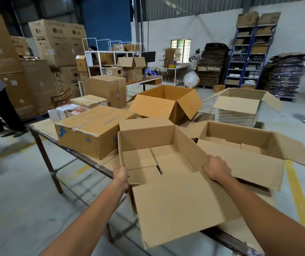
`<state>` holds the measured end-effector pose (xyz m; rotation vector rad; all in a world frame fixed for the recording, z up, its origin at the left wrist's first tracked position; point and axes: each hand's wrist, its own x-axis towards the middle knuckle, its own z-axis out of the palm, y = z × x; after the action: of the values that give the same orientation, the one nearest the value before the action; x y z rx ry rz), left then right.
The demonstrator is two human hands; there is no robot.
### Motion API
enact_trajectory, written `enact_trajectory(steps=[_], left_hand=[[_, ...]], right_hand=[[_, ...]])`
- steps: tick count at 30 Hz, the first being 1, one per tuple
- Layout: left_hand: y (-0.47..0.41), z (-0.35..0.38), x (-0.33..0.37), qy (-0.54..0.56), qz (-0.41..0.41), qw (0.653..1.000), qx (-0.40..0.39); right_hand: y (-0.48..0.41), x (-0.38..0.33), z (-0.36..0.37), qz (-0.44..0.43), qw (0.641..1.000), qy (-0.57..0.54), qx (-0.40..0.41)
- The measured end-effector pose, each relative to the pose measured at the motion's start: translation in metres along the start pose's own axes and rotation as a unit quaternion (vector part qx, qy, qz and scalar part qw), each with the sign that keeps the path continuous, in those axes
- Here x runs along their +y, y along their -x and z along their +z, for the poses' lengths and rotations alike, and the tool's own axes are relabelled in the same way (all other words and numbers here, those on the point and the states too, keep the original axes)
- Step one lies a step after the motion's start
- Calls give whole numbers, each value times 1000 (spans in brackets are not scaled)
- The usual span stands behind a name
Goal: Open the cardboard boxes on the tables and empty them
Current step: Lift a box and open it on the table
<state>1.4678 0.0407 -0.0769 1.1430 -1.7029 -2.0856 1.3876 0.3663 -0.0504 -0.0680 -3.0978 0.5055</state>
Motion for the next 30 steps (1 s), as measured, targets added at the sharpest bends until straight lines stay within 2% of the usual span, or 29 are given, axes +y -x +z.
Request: enact_trajectory(steps=[3,5,9,12,14,18,22,26,30], left_hand=[[6,24,-16,13,5,1000,23],[14,38,-21,20,-2,999,44],[24,56,-40,44,-26,998,26],[27,59,-47,42,-25,998,31],[29,61,-50,41,-22,998,39],[35,68,-52,40,-47,998,2],[48,73,-48,-2,-76,996,-51],[44,71,-54,-37,-76,994,-70],[41,65,-56,-51,-75,989,-113]], right_hand=[[4,-1,17,-10,997,74,17],[8,-1,26,-3,996,86,27],[14,-7,36,106,994,-12,36],[19,-21,39,203,968,-140,34],[21,-27,43,219,953,-208,23],[21,-27,47,175,958,-226,15],[27,-27,49,101,978,-181,11],[46,-26,57,36,993,-110,-11],[64,-19,66,0,994,-110,-23]])
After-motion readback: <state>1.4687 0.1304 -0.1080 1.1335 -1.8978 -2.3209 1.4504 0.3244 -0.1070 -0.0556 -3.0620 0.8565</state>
